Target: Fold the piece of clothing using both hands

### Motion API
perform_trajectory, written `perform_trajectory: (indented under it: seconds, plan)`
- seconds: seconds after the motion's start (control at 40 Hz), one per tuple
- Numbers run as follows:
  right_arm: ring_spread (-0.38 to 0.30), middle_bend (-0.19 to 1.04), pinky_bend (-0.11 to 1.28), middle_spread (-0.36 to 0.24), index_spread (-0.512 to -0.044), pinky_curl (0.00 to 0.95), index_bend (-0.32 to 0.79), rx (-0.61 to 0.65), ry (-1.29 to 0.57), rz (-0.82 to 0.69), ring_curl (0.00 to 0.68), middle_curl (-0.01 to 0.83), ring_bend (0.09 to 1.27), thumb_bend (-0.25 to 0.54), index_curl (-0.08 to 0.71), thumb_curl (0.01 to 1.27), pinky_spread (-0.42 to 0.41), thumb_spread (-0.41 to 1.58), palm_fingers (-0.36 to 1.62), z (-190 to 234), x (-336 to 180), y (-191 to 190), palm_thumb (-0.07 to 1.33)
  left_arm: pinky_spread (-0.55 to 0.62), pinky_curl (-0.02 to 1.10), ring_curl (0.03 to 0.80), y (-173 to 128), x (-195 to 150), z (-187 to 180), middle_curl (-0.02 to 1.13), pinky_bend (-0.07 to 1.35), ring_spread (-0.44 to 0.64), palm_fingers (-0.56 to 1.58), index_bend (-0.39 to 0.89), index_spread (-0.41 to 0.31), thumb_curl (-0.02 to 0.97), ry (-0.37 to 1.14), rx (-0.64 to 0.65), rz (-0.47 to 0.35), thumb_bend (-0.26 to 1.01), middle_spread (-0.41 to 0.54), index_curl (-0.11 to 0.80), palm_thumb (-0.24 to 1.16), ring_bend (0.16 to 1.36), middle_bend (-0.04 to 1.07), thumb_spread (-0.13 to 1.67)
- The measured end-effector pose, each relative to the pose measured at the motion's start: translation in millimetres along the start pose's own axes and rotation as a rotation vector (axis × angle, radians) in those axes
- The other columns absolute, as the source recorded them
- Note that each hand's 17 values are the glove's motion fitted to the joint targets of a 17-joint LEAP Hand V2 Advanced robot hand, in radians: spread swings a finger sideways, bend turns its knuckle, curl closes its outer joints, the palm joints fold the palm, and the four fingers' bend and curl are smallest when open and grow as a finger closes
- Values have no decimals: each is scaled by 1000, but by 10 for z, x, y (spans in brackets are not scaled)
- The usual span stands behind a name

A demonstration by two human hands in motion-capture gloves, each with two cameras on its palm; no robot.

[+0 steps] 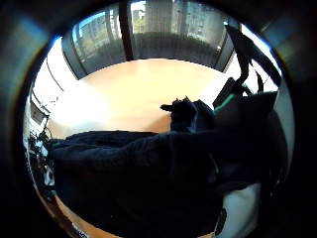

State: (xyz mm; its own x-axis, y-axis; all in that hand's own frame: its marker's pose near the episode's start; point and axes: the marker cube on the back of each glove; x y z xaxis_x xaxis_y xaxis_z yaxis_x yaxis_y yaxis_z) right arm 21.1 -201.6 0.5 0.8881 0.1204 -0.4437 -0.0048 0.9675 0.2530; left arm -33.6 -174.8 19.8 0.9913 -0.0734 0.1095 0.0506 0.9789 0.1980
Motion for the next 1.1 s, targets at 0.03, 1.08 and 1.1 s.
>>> perform_trajectory:
  seconds: [0.03, 1.08, 1.1]
  plan:
    - [-255, 433, 548, -270, -337, 375, 171, 22, 12, 13, 460, 479, 720, -12, 394, 345, -366, 959, 1330, 8, 10, -26, 879, 23, 113, 448, -60, -51, 35, 560, 115, -338, 1081, 142, -295, 327, -58, 30, -19, -9, -347, 483, 731, 645, 667, 1318]
    - [-139, 233, 827, 33, -209, 403, -70, -710, -390, 561, 453, 388, 807, 45, 96, 377, -77, 1223, 705, 923, 997, 1349, 644, 344, 318, 348, 850, 103, 584, 351, 478, 196, 275, 181, -109, 203, 130, -368, -28, -18, 59, 352, 196, 508, 149, 1454]
    - [-159, 255, 867, 19, -207, 411, -98, -740, -387, 563, 458, 397, 830, 57, 76, 384, -137, 1221, 772, 919, 994, 1353, 676, 348, 318, 344, 833, 99, 597, 350, 477, 203, 278, 190, -109, 201, 125, -356, -33, -16, 61, 357, 189, 503, 152, 1459]
